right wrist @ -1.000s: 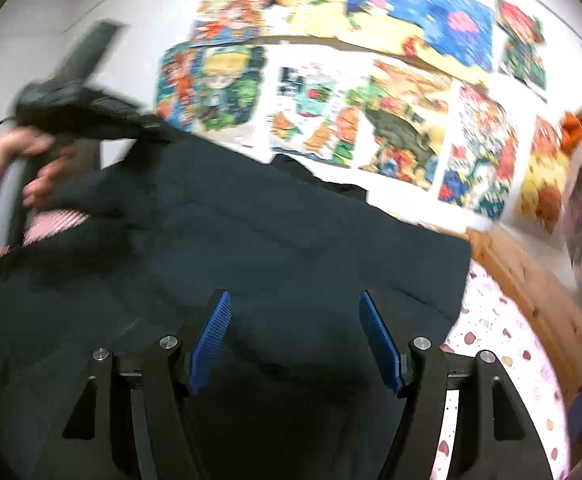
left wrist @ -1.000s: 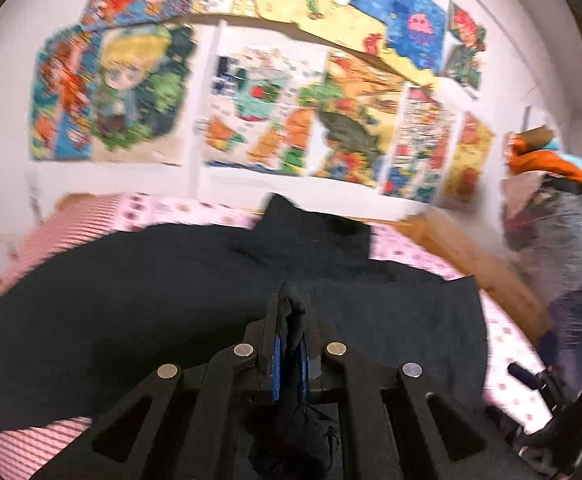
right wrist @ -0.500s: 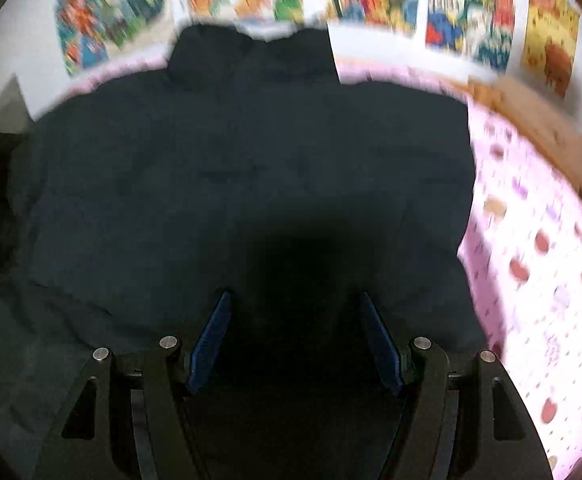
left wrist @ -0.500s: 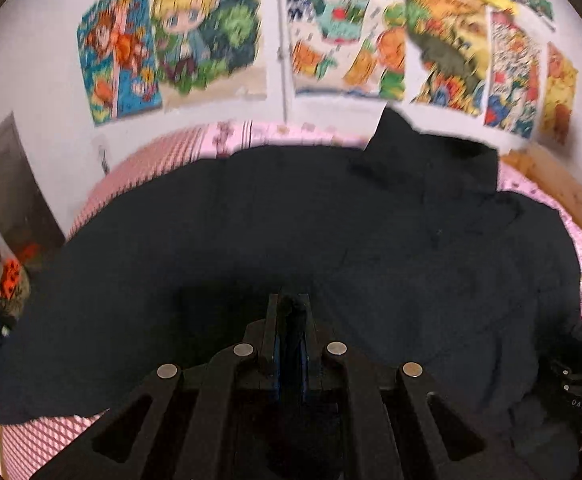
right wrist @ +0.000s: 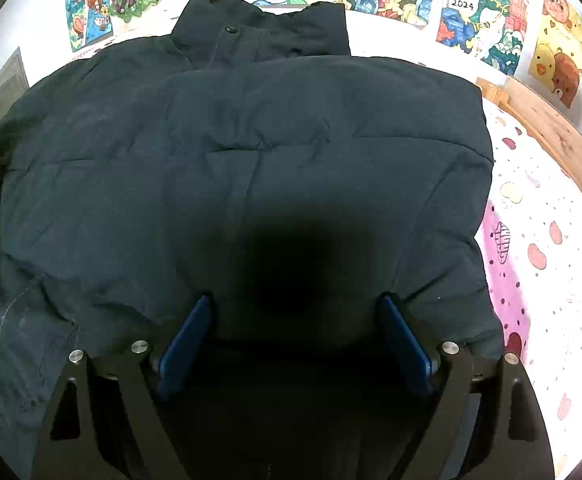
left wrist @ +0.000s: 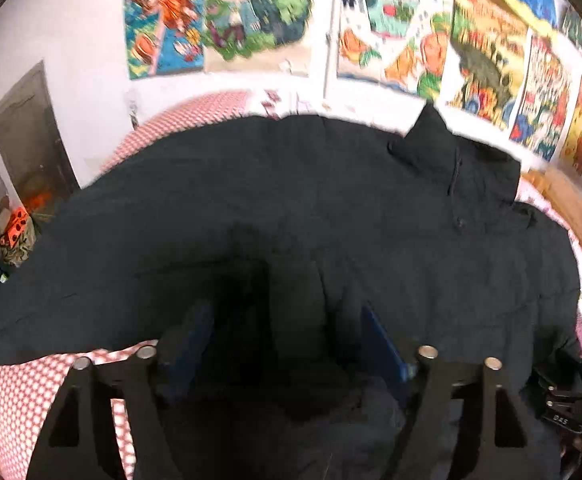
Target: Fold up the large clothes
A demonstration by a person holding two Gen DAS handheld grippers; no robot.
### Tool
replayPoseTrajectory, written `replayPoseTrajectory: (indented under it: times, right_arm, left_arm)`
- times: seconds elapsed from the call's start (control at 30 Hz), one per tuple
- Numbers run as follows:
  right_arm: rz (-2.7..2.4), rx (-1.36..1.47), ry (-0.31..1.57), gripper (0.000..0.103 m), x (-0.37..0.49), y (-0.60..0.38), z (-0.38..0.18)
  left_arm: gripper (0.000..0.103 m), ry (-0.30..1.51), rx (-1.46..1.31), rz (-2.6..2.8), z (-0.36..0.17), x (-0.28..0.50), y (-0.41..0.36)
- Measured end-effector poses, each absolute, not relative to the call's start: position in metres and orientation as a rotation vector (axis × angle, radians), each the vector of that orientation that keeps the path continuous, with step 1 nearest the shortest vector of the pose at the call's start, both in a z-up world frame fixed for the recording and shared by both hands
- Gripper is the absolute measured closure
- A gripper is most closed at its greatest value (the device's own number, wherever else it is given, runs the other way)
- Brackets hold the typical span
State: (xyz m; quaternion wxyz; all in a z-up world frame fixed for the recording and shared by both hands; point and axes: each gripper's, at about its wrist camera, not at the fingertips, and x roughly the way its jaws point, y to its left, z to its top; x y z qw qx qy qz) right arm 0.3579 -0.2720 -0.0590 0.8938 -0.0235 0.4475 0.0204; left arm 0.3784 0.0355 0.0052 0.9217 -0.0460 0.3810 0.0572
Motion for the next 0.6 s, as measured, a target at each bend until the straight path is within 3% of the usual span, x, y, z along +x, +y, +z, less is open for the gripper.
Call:
replayPoseTrajectory:
  times: [0.27, 0.6]
  right_arm:
    - [0.045, -0.073, 0.903, 0.016, 0.345, -0.26, -0.046]
    - [0.159, -0.103, 0.812, 0.016, 0.33, -0.215, 0.013]
  left_arm:
    - [0.02, 0.745, -0.176, 0.139, 0.035, 0.33, 0.083]
    - [0.019, 0.721, -0.698, 0.334, 0.004, 0.271, 0.22]
